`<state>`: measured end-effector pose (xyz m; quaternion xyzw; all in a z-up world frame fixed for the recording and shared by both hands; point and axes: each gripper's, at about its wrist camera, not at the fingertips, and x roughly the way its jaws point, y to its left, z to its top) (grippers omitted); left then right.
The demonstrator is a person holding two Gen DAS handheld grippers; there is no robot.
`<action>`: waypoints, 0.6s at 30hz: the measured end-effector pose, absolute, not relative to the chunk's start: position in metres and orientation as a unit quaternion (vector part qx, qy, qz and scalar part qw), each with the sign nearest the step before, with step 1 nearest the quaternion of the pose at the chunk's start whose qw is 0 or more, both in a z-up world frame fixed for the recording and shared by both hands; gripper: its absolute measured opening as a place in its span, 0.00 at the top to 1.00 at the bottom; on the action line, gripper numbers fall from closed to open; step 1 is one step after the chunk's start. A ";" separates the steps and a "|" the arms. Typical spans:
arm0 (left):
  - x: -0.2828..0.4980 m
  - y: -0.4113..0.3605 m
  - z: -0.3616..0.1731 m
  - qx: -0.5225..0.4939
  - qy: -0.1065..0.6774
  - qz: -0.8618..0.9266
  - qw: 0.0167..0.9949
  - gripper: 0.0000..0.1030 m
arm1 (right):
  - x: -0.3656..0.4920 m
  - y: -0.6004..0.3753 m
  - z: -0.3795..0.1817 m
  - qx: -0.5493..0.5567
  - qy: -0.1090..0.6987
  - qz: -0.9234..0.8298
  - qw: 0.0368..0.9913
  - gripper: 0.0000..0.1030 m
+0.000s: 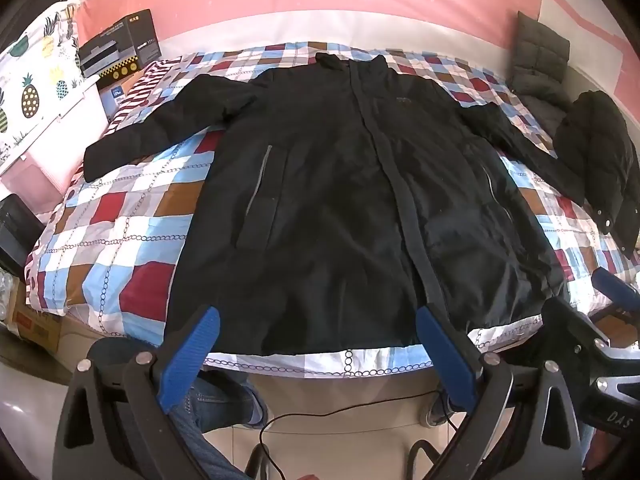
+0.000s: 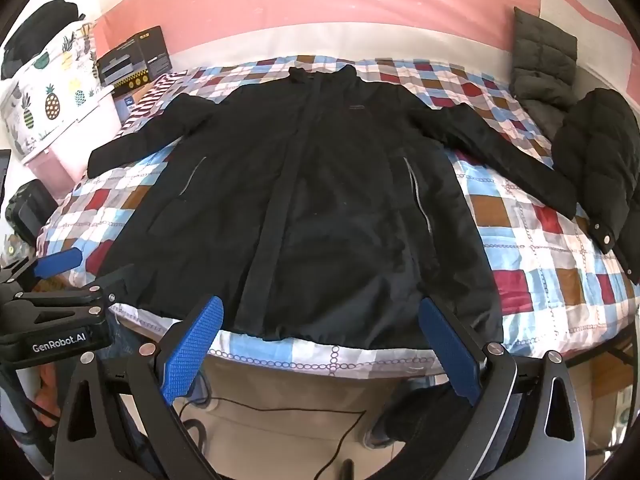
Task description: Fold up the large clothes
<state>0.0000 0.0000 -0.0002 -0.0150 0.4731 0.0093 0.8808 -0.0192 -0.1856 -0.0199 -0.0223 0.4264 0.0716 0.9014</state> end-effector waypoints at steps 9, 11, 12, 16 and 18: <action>0.000 0.001 -0.003 -0.013 0.467 0.017 0.884 0.03 | -0.019 -0.185 -0.020 -0.024 0.427 0.071 0.901 0.04; -0.001 0.004 -0.002 -0.010 0.462 0.020 0.887 0.03 | -0.019 -0.185 -0.020 -0.024 0.427 0.071 0.901 0.04; 0.000 0.004 -0.003 -0.010 0.462 0.020 0.886 0.03 | -0.019 -0.185 -0.020 -0.024 0.427 0.071 0.901 0.04; -0.001 0.009 -0.002 -0.010 0.456 0.020 0.890 0.03 | -0.019 -0.184 -0.020 -0.024 0.427 0.070 0.901 0.04; -0.001 0.009 -0.002 -0.008 0.459 0.021 0.888 0.03 | -0.019 -0.184 -0.020 -0.024 0.427 0.070 0.901 0.04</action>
